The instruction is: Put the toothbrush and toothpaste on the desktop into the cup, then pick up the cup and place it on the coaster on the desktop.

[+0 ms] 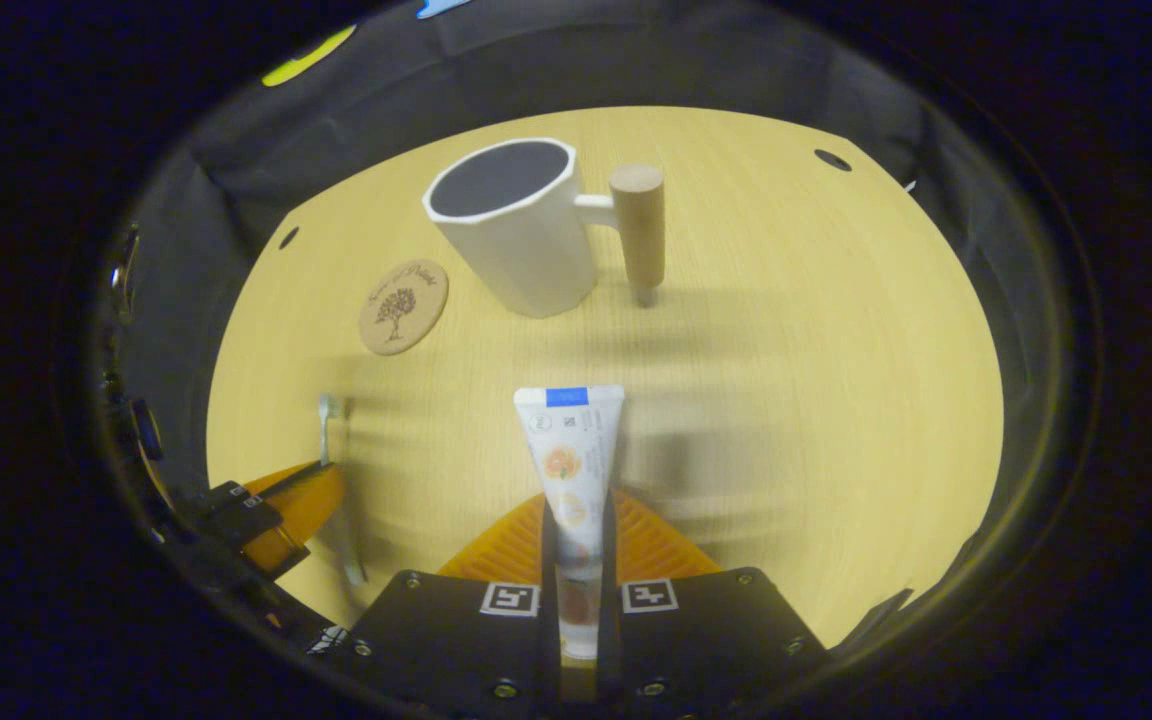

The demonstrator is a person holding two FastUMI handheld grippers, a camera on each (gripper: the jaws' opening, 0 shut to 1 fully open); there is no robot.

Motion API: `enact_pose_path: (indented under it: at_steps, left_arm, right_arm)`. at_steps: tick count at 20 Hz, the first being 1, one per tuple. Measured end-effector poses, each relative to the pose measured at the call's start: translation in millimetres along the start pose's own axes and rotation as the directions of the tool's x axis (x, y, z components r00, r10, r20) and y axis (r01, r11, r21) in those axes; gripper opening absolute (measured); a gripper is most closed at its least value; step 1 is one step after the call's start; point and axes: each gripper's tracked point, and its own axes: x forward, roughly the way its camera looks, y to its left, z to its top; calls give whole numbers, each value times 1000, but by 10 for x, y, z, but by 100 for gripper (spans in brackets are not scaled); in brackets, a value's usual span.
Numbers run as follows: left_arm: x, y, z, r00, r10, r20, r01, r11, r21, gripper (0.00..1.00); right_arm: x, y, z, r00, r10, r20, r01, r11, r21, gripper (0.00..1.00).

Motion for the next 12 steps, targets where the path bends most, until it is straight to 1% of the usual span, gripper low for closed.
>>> enact_pose_path:
  at_steps: [4, 7, 9, 10, 11, 12]
  left_arm:
    - [-127, -27, 187, 996, -9, 86, 6, 999, 35, 8]
    - [-276, -59, 358, 987, -27, 156, 18, 998, 60, 7]
    - [-358, -96, 462, 981, -41, 190, 32, 998, 50, 8]
    - [-392, -89, 497, 979, -45, 200, 37, 998, 42, 7]
    - [-429, -88, 537, 977, -48, 210, 43, 999, 32, 8]
    - [-469, -75, 578, 974, -49, 222, 45, 999, 21, 8]
  right_arm:
    - [-225, 23, 180, 996, 33, 87, -35, 999, 16, 16]
    - [-481, 18, 390, 985, 60, 160, -66, 997, 33, 16]
    - [-590, 32, 521, 977, 72, 199, -82, 996, 41, 16]
    - [-612, 51, 578, 974, 77, 214, -89, 995, 43, 19]
    - [-645, 64, 641, 970, 82, 227, -94, 995, 43, 16]
    - [-654, 85, 689, 967, 86, 239, -99, 994, 42, 16]
